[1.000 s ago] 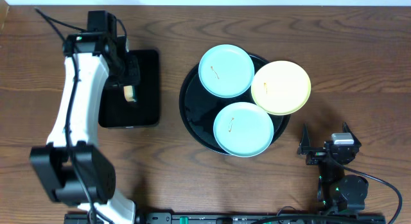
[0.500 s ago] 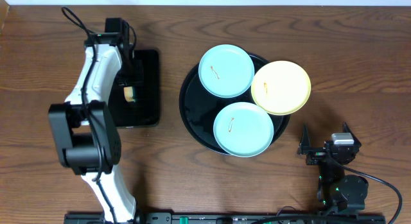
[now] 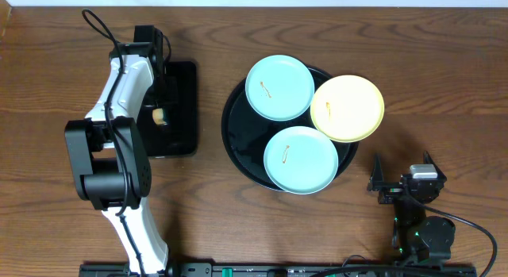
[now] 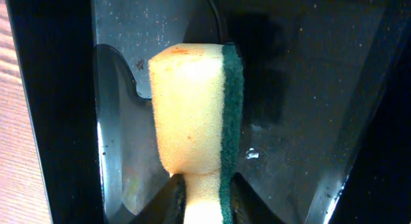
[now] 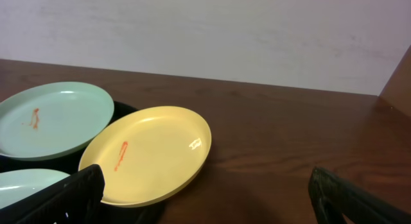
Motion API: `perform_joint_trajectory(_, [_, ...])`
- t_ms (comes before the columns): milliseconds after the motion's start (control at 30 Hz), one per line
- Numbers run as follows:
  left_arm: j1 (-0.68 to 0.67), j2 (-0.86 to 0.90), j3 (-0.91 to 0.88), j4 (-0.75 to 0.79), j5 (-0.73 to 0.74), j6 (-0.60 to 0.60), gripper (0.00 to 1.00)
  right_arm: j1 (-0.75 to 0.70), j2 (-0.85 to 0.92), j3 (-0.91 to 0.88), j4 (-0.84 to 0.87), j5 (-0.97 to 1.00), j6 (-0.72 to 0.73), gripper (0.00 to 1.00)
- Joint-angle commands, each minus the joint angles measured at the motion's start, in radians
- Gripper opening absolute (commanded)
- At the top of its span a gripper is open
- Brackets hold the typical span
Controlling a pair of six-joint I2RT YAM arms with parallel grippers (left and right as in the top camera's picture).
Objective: Clean dirty plates on tray and stack at the side
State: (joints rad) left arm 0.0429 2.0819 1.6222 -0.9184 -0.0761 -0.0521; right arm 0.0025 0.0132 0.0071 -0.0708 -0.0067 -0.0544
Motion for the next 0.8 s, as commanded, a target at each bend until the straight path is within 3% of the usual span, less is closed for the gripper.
perform_joint_trajectory(0, [-0.002, 0.019, 0.005, -0.011, -0.014, 0.003, 0.19, 0.01, 0.0, -0.002, -0.004, 0.002, 0.016, 0.99])
perform_joint_trajectory(133, [-0.002, 0.018, 0.005, -0.018, -0.014, 0.003, 0.08, 0.01, 0.0, -0.002, -0.004, 0.002, 0.016, 0.99])
perform_joint_trajectory(433, [-0.002, -0.113, 0.013, -0.025, -0.003, 0.003, 0.08, 0.01, 0.0, -0.002, -0.004, 0.002, 0.016, 0.99])
perform_joint_trajectory(767, [0.002, -0.264, 0.009, -0.106, 0.188, 0.005, 0.07, 0.01, 0.0, -0.002, -0.004, 0.002, 0.016, 0.99])
